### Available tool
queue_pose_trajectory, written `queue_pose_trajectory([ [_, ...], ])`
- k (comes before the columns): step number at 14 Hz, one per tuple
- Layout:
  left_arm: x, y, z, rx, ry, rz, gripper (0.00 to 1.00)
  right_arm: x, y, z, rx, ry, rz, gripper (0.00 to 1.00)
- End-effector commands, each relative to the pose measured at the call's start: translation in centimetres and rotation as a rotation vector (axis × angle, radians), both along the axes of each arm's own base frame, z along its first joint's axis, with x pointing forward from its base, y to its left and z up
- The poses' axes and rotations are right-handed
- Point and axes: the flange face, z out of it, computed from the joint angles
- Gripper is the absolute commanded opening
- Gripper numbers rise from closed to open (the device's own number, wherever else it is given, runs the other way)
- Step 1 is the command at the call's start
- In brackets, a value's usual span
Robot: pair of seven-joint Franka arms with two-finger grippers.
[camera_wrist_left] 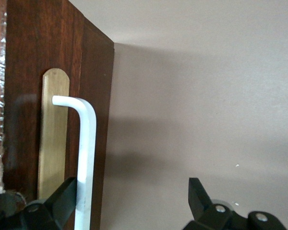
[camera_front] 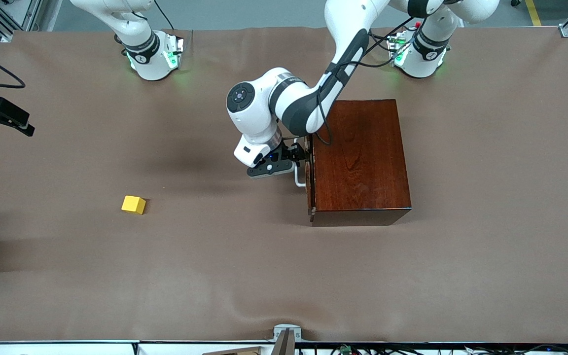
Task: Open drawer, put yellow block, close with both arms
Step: 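Pull the drawer out of the wooden box with the left gripper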
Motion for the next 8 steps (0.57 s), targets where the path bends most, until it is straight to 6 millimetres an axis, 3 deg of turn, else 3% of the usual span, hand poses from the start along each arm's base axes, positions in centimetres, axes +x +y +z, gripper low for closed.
queue_pose_trajectory([
  [1, -0.78, -2.27, -0.37, -0.086, -0.013, 0.02, 1.0, 0.02, 0.15, 0.26, -0.004, -0.006, 0.01, 1.0],
  [8, -1.18, -3.03, -0.29, -0.177, 0.044, 0.065, 1.0, 0.02, 0.15, 0.26, -0.004, -0.006, 0.01, 1.0],
])
